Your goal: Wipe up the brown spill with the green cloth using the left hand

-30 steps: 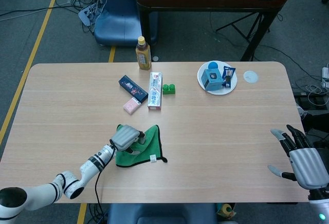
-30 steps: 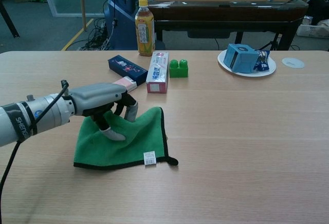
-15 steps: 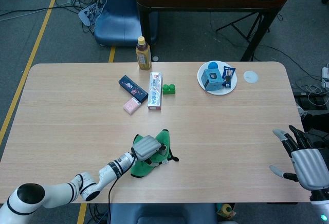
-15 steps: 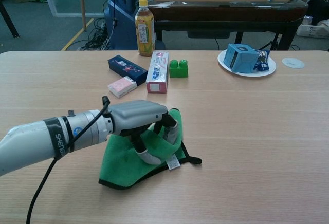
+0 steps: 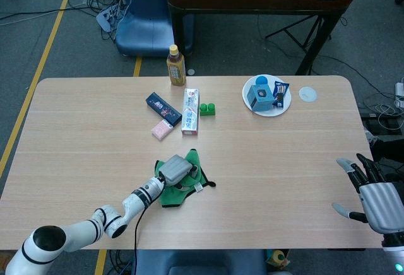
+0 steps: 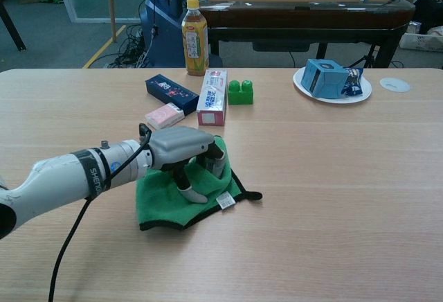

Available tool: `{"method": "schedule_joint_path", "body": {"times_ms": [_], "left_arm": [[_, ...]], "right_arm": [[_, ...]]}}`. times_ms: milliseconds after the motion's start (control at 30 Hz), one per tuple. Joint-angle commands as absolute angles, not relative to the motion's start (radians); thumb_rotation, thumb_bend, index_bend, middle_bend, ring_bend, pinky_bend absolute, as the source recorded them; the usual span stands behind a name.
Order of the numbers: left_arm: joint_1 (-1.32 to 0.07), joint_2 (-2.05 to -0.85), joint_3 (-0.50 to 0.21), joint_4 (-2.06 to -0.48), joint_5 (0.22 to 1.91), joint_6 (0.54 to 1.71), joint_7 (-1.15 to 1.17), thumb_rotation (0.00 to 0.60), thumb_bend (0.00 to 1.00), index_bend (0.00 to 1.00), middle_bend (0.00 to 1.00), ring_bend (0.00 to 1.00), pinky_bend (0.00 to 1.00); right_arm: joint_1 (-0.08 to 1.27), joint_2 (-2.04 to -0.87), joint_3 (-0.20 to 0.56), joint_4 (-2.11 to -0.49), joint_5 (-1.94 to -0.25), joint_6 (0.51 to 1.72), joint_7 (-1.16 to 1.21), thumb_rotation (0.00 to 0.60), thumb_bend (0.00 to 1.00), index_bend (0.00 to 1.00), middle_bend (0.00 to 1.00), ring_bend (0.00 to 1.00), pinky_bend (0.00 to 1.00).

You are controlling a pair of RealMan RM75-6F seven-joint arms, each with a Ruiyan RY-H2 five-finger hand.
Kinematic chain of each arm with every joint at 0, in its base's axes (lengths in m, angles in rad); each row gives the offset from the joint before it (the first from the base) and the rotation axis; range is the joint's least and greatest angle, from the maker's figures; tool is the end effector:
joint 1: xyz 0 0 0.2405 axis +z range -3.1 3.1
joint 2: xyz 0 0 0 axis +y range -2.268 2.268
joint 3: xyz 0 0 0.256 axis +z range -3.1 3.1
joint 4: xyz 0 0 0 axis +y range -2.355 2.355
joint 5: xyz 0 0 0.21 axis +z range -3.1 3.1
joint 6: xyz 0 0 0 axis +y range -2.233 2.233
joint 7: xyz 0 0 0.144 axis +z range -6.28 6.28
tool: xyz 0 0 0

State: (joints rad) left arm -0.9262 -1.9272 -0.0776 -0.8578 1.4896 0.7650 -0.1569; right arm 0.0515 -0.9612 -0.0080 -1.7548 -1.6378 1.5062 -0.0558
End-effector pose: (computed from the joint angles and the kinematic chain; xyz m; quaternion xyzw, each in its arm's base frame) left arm -0.1227 0.3581 -0.1323 -0.8287 -0.3400 -0.3474 0.2774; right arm -0.2846 -0.1565 0.1824 0.6474 -0.3569 0.3719 0.5614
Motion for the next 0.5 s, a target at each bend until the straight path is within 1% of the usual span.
{"method": "schedule_joint_path", "body": {"times_ms": [33, 300, 500], "left_arm": [[-0.920, -1.921, -0.083, -0.835, 1.472, 0.759, -0.143, 0.600, 0.17, 0.48, 0.48, 0.55, 0.74], [-0.897, -1.871, -0.095, -0.782, 1.429, 0.753, -0.098, 0.600, 0.17, 0.48, 0.48, 0.55, 0.74], [-0.883, -1.839, -0.122, -0.800, 1.385, 0.745, -0.109, 0.600, 0.17, 0.47, 0.48, 0.55, 0.74]], "right_arm": [[0.053, -0.961, -0.008, -1.756, -1.639, 1.505, -0.056, 0.600, 0.18, 0.08, 0.20, 0.04, 0.09], [0.059, -0.964, -0.005, -1.760, -1.645, 1.499, -0.058, 0.600, 0.18, 0.08, 0.20, 0.04, 0.09], [0.063, -0.966, -0.004, -1.759, -1.649, 1.496, -0.057, 0.600, 0.18, 0.08, 0.20, 0.04, 0.09]]}}
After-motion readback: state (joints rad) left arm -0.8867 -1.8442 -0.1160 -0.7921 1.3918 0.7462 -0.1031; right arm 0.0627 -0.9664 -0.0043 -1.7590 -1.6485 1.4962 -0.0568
